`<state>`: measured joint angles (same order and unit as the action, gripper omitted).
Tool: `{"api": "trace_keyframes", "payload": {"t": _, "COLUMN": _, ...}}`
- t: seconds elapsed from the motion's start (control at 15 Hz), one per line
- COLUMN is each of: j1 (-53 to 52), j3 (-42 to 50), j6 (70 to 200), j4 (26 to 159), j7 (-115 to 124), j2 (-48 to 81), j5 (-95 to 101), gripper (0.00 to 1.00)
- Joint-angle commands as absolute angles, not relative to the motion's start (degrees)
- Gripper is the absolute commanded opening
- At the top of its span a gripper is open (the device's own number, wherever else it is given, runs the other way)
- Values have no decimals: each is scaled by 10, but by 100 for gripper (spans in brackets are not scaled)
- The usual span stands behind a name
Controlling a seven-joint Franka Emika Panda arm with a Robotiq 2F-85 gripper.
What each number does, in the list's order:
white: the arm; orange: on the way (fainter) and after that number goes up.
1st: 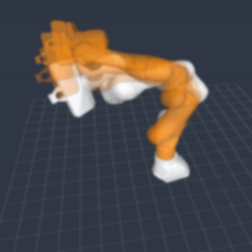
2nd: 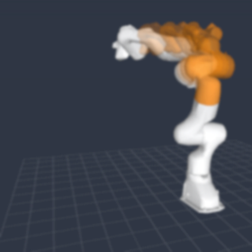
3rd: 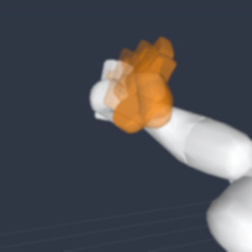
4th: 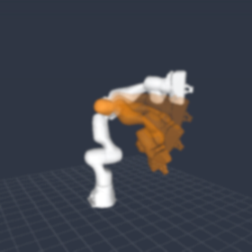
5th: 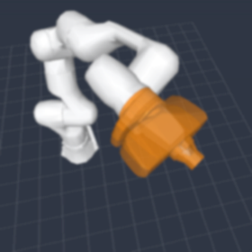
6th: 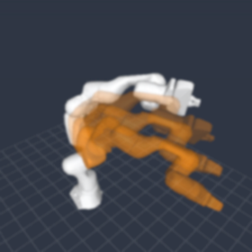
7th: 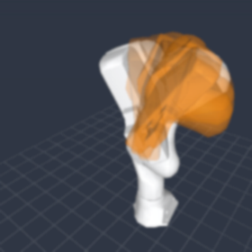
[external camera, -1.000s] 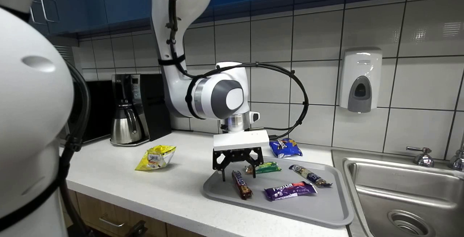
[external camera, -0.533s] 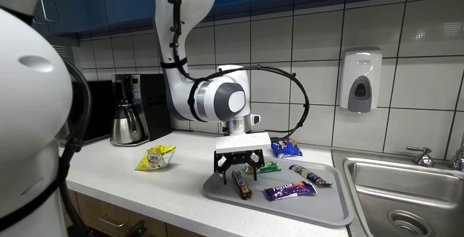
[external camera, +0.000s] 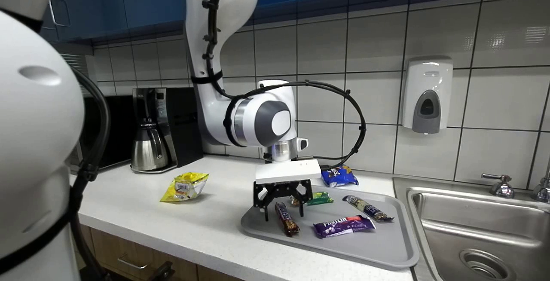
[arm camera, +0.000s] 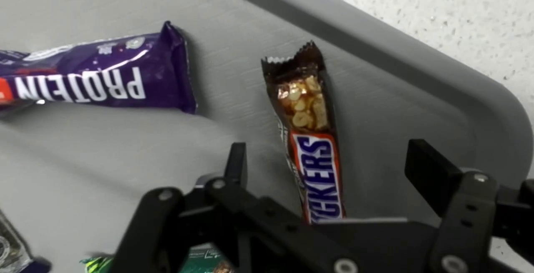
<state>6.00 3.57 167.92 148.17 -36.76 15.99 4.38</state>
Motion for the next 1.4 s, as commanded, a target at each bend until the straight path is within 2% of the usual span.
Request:
{"api": "trace_keyframes", "payload": {"t": 0.0, "j1": 90, "j3": 9, "j6": 1681, "j4": 1474, "j7": -363, "j2": 166, "j5": 52, "gripper": 68}}
{"api": "trace_keyframes", "payload": {"t": 0.27, "j1": 108, "j3": -9, "j6": 1681, "j4": 1473, "j7": -369, "j2": 165, "j5": 43, "gripper": 33}}
{"api": "trace_keyframes", "payload": {"t": 0.53, "j1": 116, "j3": -16, "j6": 1681, "j4": 1473, "j7": -368, "j2": 163, "j5": 45, "gripper": 4}}
{"api": "trace_keyframes", "payload": {"t": 0.6, "j1": 117, "j3": -16, "j6": 1682, "j4": 1474, "j7": -367, "j2": 161, "j5": 46, "gripper": 6}}
{"api": "trace_keyframes", "payload": {"t": 1.33, "j1": 108, "j3": -27, "j6": 1680, "j4": 1489, "j7": -361, "j2": 114, "j5": 44, "gripper": 5}}
